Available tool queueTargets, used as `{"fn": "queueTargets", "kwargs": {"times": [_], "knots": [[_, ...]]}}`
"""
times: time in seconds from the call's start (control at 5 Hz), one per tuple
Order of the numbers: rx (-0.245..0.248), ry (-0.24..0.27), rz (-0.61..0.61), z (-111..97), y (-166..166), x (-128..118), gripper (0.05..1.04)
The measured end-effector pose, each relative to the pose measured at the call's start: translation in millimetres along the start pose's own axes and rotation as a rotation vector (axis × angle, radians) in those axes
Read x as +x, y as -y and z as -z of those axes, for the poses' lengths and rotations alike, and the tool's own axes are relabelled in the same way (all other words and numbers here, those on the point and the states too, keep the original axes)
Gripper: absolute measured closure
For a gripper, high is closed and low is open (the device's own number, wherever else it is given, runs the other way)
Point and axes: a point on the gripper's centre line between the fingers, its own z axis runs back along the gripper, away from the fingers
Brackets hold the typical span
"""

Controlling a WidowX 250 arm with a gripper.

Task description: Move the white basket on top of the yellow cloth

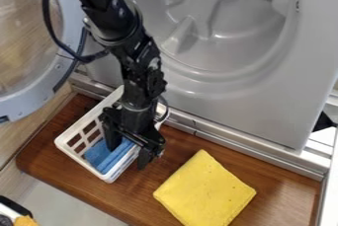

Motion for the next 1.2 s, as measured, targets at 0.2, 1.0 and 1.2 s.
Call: {"fn": "queueTargets", "kwargs": {"times": [0.2, 1.0, 1.2], "knots": [[-0.019, 0.035, 0.024, 0, 5, -4, 0.432], [0.001, 0.101, 0.048, -19, 10, -12, 0.953], [0.031, 0.114, 0.045, -37, 15, -15, 0.961]]}}
